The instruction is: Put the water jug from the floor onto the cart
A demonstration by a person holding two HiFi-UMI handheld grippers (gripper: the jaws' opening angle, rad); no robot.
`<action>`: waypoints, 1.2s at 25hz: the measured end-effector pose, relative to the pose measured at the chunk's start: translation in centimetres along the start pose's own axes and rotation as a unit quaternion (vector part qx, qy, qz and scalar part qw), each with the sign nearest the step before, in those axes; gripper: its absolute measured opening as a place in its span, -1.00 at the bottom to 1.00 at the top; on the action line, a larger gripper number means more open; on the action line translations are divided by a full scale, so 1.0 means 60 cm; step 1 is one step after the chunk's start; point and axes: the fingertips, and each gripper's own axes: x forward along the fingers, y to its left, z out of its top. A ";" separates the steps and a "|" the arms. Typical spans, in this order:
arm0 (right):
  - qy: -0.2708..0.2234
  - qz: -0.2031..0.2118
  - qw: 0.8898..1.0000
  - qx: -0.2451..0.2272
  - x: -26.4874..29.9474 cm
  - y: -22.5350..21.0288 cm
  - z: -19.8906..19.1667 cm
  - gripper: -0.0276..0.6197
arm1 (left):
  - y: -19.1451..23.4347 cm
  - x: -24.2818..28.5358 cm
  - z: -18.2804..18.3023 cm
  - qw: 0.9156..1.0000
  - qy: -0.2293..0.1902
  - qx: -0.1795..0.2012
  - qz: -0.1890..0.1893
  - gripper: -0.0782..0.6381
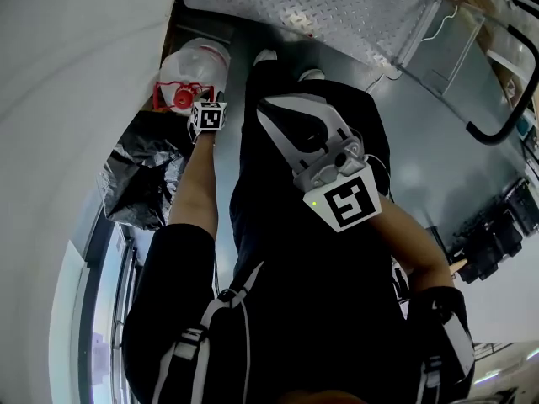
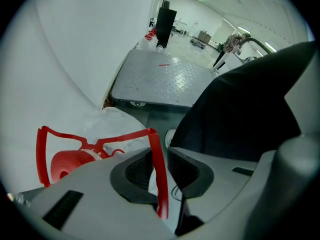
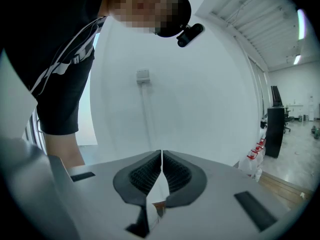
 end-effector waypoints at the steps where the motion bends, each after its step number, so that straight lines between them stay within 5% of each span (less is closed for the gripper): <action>1: 0.004 0.007 1.000 0.004 0.001 0.005 -0.007 -0.86 | -0.001 0.003 -0.003 1.000 0.008 0.006 0.002 -0.59; 10: 0.009 0.018 1.000 0.009 -0.037 0.027 0.036 -0.86 | 0.011 -0.048 -0.014 0.998 0.040 -0.051 -0.005 -0.70; 15: -0.003 -0.004 1.000 0.014 -0.052 0.026 0.079 -0.86 | 0.047 -0.100 0.000 0.991 0.039 -0.130 -0.002 -0.70; 19: 0.001 0.048 0.998 0.048 -0.058 0.055 0.110 -0.86 | 0.055 -0.158 0.039 0.982 0.013 -0.187 -0.009 -0.70; 24: -0.005 0.081 0.995 0.064 -0.073 0.070 0.147 -0.86 | -0.007 -0.210 0.083 0.987 -0.006 -0.158 -0.032 -0.70; 30: -0.050 0.031 0.997 0.048 -0.086 0.003 0.200 -0.86 | -0.072 -0.270 0.166 0.992 -0.045 -0.117 -0.035 -0.70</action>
